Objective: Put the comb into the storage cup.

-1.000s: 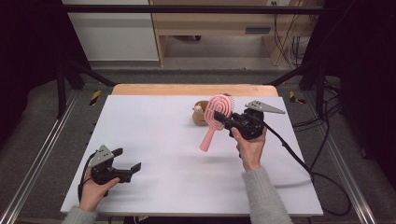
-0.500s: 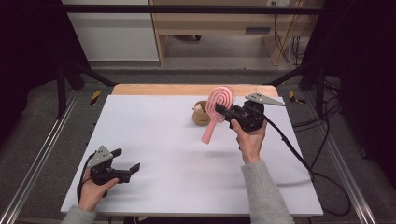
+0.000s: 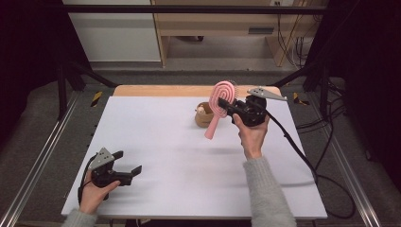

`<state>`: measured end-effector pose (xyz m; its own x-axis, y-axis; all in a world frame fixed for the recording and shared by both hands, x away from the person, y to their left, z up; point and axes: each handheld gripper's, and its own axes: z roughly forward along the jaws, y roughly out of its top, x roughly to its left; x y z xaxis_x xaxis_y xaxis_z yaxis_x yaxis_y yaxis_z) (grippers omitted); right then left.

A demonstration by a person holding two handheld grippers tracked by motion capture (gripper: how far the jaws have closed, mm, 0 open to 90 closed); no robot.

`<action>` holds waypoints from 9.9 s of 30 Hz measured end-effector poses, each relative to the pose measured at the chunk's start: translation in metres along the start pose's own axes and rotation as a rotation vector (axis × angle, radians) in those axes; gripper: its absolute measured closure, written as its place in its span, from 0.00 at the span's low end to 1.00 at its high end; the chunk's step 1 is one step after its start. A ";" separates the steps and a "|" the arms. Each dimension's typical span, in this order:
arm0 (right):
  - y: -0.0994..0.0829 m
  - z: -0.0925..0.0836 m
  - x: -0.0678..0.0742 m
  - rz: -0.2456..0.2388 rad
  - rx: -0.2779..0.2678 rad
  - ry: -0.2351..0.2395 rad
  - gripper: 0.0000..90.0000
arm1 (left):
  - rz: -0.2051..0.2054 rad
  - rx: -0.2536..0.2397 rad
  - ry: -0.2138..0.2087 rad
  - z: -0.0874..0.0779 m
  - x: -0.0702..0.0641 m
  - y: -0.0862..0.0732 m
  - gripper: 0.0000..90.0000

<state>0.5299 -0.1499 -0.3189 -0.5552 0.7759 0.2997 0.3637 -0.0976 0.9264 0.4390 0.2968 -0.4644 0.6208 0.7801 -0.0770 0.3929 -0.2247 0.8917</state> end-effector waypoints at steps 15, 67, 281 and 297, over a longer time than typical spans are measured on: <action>0.017 0.008 -0.006 -0.006 -0.025 -0.045 0.71 | -0.001 0.001 -0.003 0.000 0.000 -0.001 0.00; 0.050 0.051 -0.035 0.029 -0.054 -0.176 0.71 | 0.008 0.015 -0.003 0.002 0.003 -0.003 0.00; -0.028 0.018 -0.063 -0.099 0.036 -0.030 0.01 | 0.017 0.036 -0.014 0.007 0.001 -0.005 0.00; -0.038 -0.005 -0.049 -0.166 0.067 0.051 0.01 | 0.020 0.031 -0.021 0.006 0.000 -0.004 0.00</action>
<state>0.5396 -0.1868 -0.3676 -0.6487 0.7448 0.1564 0.3115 0.0723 0.9475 0.4418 0.2943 -0.4710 0.6423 0.7634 -0.0692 0.4014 -0.2581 0.8788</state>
